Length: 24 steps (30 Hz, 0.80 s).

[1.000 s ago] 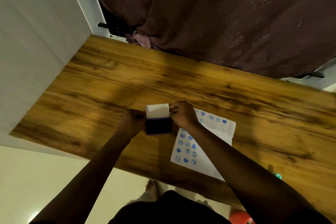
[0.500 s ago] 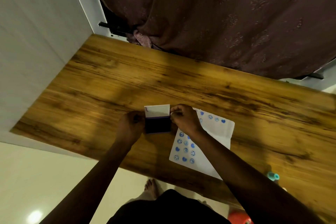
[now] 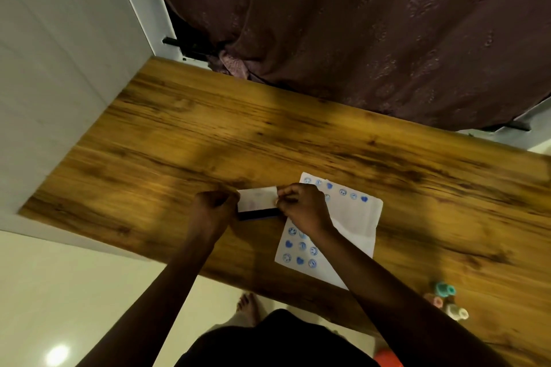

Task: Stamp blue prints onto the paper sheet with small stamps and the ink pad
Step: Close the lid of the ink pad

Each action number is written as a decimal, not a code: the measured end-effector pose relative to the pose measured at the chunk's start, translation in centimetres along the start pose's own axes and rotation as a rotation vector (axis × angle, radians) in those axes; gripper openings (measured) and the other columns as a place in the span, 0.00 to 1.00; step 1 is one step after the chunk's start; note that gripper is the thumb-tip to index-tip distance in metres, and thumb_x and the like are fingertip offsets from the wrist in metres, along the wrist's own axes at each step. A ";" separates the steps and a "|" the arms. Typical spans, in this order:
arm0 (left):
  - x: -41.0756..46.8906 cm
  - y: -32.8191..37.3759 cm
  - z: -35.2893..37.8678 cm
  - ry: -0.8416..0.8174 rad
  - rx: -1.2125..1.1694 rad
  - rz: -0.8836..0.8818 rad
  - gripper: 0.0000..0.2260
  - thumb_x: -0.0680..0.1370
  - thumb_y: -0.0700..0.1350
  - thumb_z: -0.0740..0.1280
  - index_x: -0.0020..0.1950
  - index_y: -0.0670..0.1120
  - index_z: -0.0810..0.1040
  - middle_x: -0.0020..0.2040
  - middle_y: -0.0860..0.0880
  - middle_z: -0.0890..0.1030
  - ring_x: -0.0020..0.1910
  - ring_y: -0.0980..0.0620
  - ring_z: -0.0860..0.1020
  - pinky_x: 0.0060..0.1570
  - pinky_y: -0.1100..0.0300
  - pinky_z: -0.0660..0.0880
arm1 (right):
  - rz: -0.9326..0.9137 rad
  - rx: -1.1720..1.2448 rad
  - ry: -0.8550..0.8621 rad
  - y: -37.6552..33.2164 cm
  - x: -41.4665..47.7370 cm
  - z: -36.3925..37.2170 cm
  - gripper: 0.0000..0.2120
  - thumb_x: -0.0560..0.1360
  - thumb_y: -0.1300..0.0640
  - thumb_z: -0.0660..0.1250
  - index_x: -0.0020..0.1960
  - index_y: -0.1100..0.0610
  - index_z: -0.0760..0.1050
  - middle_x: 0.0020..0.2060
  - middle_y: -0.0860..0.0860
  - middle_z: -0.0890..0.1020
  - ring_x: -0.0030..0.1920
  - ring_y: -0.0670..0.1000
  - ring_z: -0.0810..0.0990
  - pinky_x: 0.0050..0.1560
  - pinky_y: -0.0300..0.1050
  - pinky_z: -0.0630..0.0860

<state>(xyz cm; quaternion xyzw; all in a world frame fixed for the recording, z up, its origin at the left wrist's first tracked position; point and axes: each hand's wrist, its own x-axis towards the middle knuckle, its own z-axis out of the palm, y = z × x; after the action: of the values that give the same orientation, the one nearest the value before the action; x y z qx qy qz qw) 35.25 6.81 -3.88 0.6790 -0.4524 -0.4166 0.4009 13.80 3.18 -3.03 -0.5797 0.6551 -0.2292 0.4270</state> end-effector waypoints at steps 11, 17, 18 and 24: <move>0.5 -0.8 -0.1 -0.081 0.163 -0.061 0.13 0.75 0.43 0.78 0.35 0.56 0.81 0.32 0.71 0.82 0.33 0.70 0.82 0.25 0.72 0.75 | -0.055 -0.139 0.012 -0.3 -0.8 0.2 0.14 0.75 0.59 0.75 0.60 0.56 0.84 0.56 0.51 0.88 0.53 0.48 0.86 0.49 0.29 0.75; 0.7 -1.2 0.1 -0.045 0.206 -0.063 0.12 0.74 0.43 0.78 0.35 0.56 0.80 0.35 0.58 0.83 0.37 0.57 0.84 0.35 0.61 0.78 | -0.057 -0.176 0.039 0.0 -0.8 0.9 0.13 0.77 0.56 0.73 0.61 0.56 0.84 0.57 0.51 0.87 0.56 0.49 0.86 0.57 0.37 0.77; 0.8 -1.2 0.1 -0.044 0.210 -0.067 0.12 0.74 0.43 0.78 0.35 0.56 0.80 0.36 0.58 0.83 0.37 0.56 0.83 0.34 0.61 0.78 | -0.059 -0.180 0.041 0.0 -0.7 0.9 0.13 0.77 0.56 0.73 0.60 0.56 0.84 0.57 0.52 0.87 0.56 0.49 0.86 0.56 0.37 0.77; 1.2 -1.0 0.3 -0.068 0.279 -0.026 0.13 0.73 0.41 0.79 0.35 0.55 0.79 0.35 0.58 0.82 0.36 0.58 0.82 0.37 0.60 0.76 | -0.038 -0.208 0.022 -0.5 -0.5 0.9 0.11 0.78 0.56 0.72 0.58 0.57 0.85 0.54 0.53 0.88 0.54 0.52 0.86 0.58 0.48 0.82</move>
<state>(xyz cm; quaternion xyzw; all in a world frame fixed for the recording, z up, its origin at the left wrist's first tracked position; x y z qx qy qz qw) 35.58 5.90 -5.09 0.7193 -0.5105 -0.3776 0.2819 14.82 3.74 -3.00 -0.6306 0.6690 -0.1743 0.3527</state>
